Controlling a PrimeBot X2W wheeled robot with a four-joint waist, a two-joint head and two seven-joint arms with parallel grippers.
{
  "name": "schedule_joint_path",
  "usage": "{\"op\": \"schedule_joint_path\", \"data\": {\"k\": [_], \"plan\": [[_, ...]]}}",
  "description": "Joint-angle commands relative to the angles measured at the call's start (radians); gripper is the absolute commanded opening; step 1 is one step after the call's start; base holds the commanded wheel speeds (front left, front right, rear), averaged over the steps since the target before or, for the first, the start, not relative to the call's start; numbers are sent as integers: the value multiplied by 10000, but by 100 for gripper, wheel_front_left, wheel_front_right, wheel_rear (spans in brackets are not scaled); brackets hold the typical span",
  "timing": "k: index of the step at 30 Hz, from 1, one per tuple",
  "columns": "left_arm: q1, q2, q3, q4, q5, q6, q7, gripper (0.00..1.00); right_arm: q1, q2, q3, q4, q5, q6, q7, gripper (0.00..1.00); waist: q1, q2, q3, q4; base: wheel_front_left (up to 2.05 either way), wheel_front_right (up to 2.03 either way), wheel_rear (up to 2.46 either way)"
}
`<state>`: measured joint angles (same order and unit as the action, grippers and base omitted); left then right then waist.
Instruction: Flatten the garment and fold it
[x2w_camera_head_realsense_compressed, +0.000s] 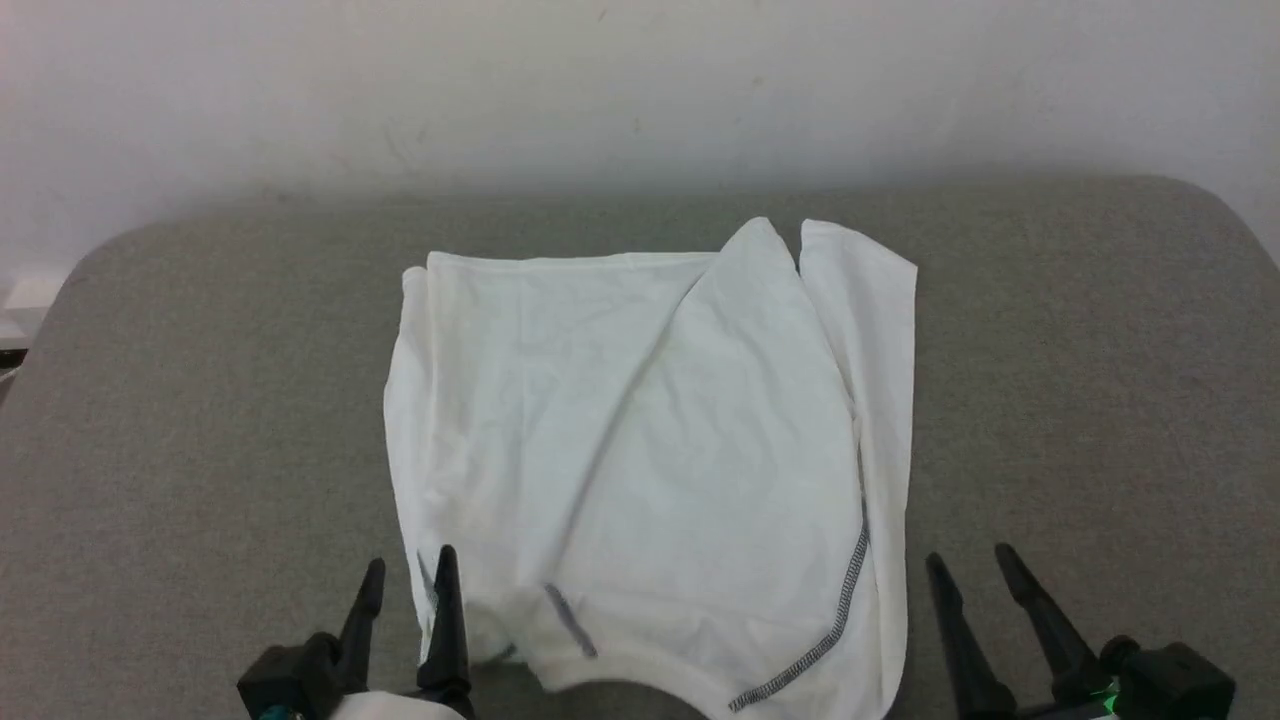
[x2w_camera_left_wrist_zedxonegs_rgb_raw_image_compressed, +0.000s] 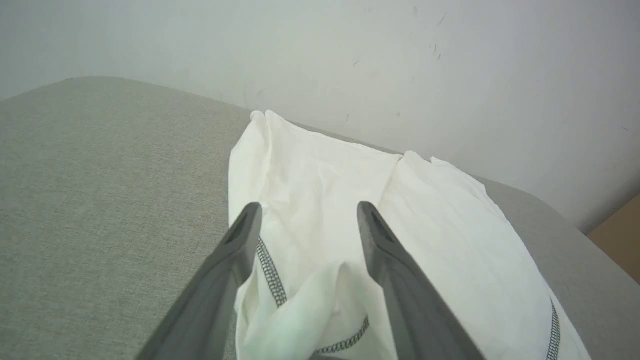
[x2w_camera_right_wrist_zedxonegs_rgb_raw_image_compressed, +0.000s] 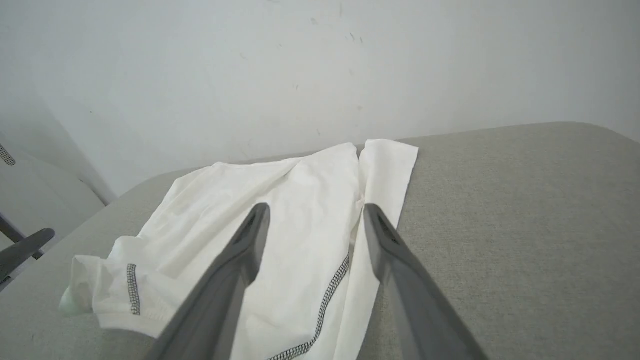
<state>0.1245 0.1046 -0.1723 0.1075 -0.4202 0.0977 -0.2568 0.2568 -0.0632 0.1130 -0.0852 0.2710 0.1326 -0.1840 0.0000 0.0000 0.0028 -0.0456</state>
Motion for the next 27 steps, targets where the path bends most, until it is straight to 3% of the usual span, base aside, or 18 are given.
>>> {"op": "schedule_joint_path", "data": {"k": [1,8,15,22,27], "plan": [[110,-11,153,-199,145,-39,-46,100,-36,53,-112,-157,-19,-19,-34,100,0,0,-79,-53,0,0,0],[-243,107,499,-892,208,-203,-47,100,-262,119,-778,-744,-22,-19,69,100,0,0,134,-67,0,0,0],[-2227,658,985,-320,-38,-472,165,100,-774,127,-932,-1201,231,-19,46,100,0,0,1079,-229,0,0,0],[-5258,1615,1365,1024,-522,-1082,1192,100,-1357,128,-879,-1368,308,-19,-15,100,0,0,2130,-473,0,0,0],[-7491,2382,1170,2230,-860,-1696,2728,100,-1749,128,-726,-1357,350,-19,-45,100,0,0,2903,-742,0,0,0]]}}
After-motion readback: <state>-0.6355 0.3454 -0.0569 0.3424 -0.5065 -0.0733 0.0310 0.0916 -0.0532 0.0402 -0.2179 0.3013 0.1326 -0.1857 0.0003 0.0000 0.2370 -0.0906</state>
